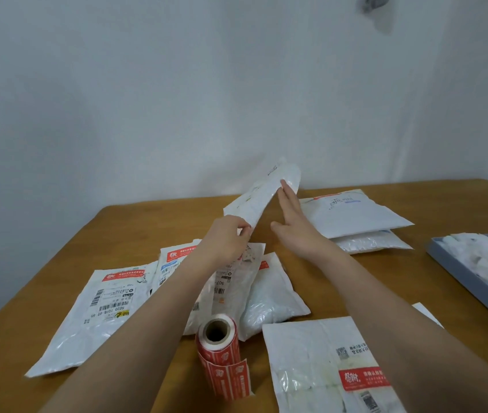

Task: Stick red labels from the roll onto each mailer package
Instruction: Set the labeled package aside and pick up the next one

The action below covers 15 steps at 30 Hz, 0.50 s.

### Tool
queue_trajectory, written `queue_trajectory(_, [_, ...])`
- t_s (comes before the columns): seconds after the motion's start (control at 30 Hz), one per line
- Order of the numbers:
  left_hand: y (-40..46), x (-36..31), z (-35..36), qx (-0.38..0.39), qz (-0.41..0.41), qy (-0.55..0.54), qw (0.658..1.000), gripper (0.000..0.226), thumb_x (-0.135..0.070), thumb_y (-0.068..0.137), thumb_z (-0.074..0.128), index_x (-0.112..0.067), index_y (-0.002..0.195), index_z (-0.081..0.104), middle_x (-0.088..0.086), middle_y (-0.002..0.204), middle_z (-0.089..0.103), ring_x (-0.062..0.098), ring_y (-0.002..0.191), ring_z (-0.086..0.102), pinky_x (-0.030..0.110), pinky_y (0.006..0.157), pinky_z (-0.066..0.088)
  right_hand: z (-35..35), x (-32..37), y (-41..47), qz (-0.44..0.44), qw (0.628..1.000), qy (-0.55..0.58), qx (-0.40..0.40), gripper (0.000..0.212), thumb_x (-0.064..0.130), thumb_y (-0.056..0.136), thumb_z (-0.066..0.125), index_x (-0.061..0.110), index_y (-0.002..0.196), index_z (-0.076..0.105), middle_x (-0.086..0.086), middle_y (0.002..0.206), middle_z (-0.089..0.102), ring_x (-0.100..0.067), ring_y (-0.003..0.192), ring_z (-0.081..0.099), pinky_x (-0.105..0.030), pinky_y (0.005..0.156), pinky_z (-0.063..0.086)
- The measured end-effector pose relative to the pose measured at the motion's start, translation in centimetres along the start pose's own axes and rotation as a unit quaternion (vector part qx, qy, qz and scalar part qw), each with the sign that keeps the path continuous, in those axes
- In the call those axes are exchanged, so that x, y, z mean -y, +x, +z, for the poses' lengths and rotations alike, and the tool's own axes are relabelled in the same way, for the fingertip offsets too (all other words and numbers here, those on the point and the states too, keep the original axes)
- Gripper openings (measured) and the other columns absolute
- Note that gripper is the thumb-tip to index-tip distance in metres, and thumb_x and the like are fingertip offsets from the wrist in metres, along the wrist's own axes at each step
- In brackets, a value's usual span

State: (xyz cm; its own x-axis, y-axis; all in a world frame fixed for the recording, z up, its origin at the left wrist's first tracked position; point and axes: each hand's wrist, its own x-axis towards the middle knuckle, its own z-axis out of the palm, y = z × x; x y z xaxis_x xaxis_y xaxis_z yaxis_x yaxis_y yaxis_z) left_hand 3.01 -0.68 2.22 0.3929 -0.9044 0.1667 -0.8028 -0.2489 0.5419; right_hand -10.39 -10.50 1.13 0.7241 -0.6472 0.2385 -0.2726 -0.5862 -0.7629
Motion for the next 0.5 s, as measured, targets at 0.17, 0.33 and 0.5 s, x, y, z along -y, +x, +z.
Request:
queue_trajectory(0.17, [-0.2,-0.9,-0.4,-0.006,0.002,-0.014,1.000,0.033,-0.027,0.102,0.042,-0.011,0.127,0.057,0.004,0.122,0.058,0.018,0.105,0.055,0.018,0.075,0.039,-1.8,1.8,-0.2,-0.037,0.996,0.039,-0.065,0.081,0.008,0.095,0.046,0.024,0.153,-0.008,0.029,0.154,-0.021,0.001,0.144,-0.016,-0.037,0.121,0.008])
queue_trajectory(0.33, [-0.7,-3.0,-0.9,-0.022,0.005,-0.090,0.996,0.039,-0.037,0.103,0.038,-0.012,0.123,0.059,-0.003,0.104,0.059,0.017,0.100,0.055,0.027,0.086,0.040,-3.5,3.3,-1.8,-0.074,0.985,0.097,-0.119,0.084,-0.002,0.093,0.045,0.025,0.154,-0.006,0.027,0.156,-0.016,0.012,0.141,-0.010,0.012,0.089,0.013])
queue_trajectory(0.5, [-1.4,-5.2,-1.8,0.035,-0.195,-0.552,0.810,0.040,-0.031,0.098,0.043,-0.003,0.126,0.050,0.016,0.122,0.054,0.037,0.107,0.062,0.042,0.094,0.053,-4.8,3.6,-3.4,-0.103,0.972,0.145,-0.153,0.088,-0.011,0.086,0.044,0.032,0.154,0.007,0.036,0.154,0.000,0.016,0.139,0.000,-0.009,0.110,0.017])
